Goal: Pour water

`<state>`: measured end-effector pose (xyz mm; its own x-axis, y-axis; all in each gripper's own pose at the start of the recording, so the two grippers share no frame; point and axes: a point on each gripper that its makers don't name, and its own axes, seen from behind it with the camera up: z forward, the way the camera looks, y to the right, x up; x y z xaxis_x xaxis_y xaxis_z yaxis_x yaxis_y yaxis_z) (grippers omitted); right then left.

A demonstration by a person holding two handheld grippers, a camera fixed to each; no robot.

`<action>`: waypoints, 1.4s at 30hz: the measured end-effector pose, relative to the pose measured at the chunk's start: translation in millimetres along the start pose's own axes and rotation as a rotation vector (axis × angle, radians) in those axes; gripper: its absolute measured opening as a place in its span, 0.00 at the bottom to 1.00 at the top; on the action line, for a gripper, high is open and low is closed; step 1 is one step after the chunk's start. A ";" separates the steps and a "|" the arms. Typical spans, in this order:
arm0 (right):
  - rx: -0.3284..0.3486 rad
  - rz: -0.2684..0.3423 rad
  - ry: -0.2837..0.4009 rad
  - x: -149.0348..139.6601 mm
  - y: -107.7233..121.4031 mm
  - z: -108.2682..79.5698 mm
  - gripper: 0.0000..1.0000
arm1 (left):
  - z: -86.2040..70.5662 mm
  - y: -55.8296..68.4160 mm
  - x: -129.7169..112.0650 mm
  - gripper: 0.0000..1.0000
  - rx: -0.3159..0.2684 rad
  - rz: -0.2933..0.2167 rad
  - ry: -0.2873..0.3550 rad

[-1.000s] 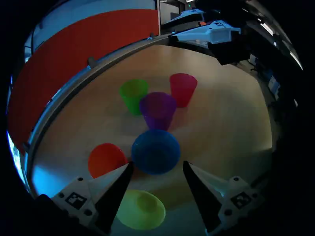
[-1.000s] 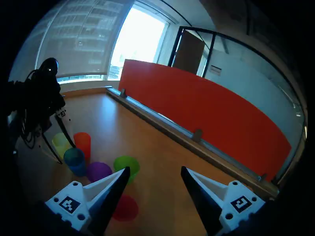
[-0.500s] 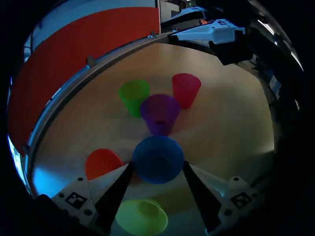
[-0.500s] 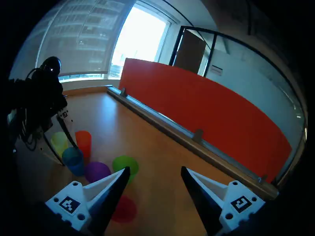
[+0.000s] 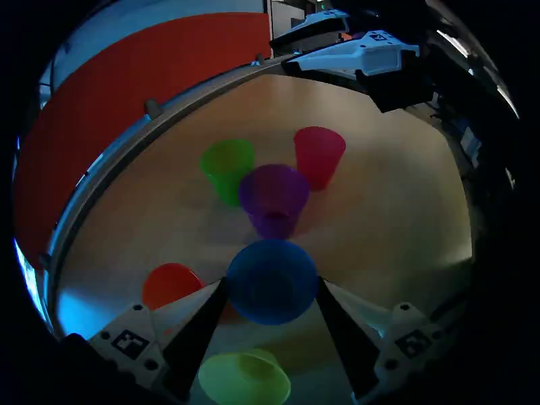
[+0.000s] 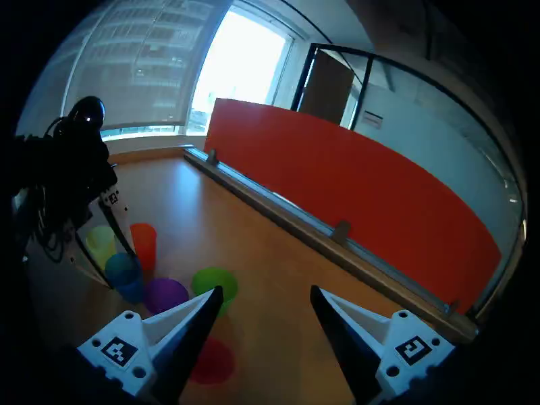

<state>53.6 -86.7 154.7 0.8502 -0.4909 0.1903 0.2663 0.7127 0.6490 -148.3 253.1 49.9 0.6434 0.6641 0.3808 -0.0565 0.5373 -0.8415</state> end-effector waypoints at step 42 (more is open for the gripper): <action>0.023 0.010 -0.022 -9.8 -3.9 14.5 1.00 | -4.3 -9.0 13.9 0.90 0.044 -0.007 0.070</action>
<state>37.7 -91.8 161.0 0.8424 -0.4949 0.2132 0.2470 0.7062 0.6635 -135.6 255.3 61.1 0.6960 0.6227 0.3575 -0.0839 0.5650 -0.8208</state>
